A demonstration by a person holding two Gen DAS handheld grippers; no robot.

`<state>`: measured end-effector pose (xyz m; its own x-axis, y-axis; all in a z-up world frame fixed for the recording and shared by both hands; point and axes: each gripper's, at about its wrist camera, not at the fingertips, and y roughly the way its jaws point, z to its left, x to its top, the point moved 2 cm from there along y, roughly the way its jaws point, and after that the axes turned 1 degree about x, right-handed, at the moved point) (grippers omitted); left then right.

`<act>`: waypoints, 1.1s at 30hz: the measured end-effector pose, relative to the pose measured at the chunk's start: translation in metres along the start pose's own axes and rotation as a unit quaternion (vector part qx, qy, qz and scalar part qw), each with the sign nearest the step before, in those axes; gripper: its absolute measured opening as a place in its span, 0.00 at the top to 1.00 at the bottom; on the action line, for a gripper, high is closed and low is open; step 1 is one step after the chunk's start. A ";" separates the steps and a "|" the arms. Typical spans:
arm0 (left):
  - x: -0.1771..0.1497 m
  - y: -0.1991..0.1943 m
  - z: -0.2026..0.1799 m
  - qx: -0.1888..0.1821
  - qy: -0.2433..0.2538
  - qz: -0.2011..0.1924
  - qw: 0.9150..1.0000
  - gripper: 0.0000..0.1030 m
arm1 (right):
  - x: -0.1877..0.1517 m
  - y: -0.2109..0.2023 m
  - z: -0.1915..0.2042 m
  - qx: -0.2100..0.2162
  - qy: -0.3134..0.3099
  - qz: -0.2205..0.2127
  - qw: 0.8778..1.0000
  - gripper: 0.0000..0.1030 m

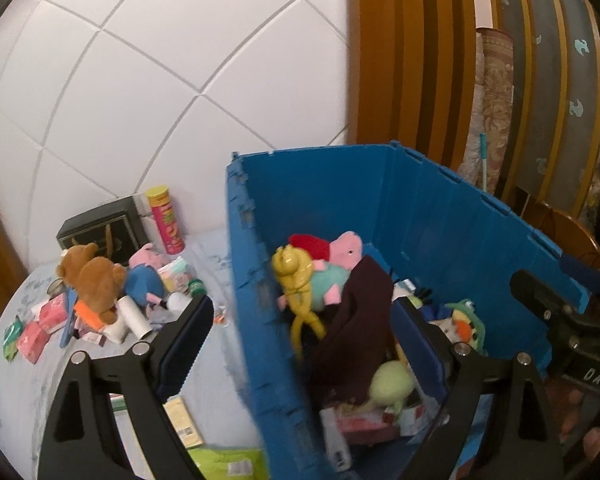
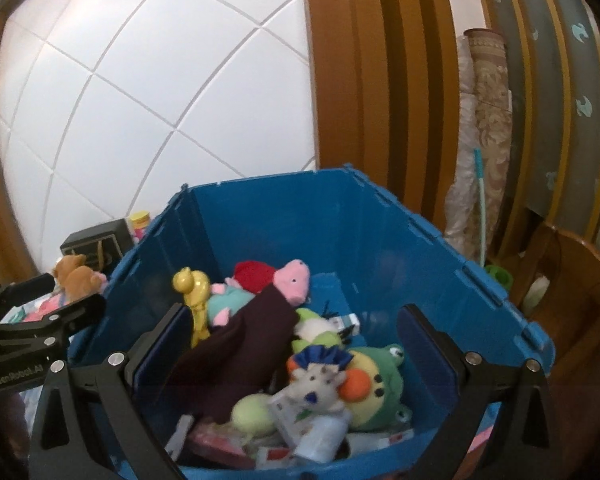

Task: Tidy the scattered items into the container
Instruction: 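Move both tools back over the table toward the wipes pack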

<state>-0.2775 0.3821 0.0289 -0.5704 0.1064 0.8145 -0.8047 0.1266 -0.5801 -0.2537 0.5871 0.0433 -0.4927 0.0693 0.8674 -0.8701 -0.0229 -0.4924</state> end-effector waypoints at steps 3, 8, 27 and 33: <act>-0.013 -0.007 0.027 0.013 -0.011 0.002 1.000 0.12 | -0.004 -0.004 0.024 0.015 -0.009 -0.001 1.000 0.00; -0.039 -0.011 0.087 0.043 -0.034 0.019 0.998 0.12 | -0.011 -0.006 0.077 0.048 -0.030 0.001 0.998 0.00; -0.174 -0.001 0.344 0.114 -0.069 0.146 0.980 0.12 | -0.097 0.023 0.331 0.110 -0.066 0.047 0.991 0.00; -0.208 0.011 0.366 0.116 -0.076 0.180 0.974 0.12 | -0.159 0.071 0.352 0.092 -0.080 0.153 0.981 0.00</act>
<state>-0.2278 0.0001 -0.1423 -0.8258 -0.0467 0.5620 -0.5538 -0.1206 -0.8239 -0.2418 0.2238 -0.1046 -0.7151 -0.1253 0.6877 -0.6611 -0.1984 -0.7236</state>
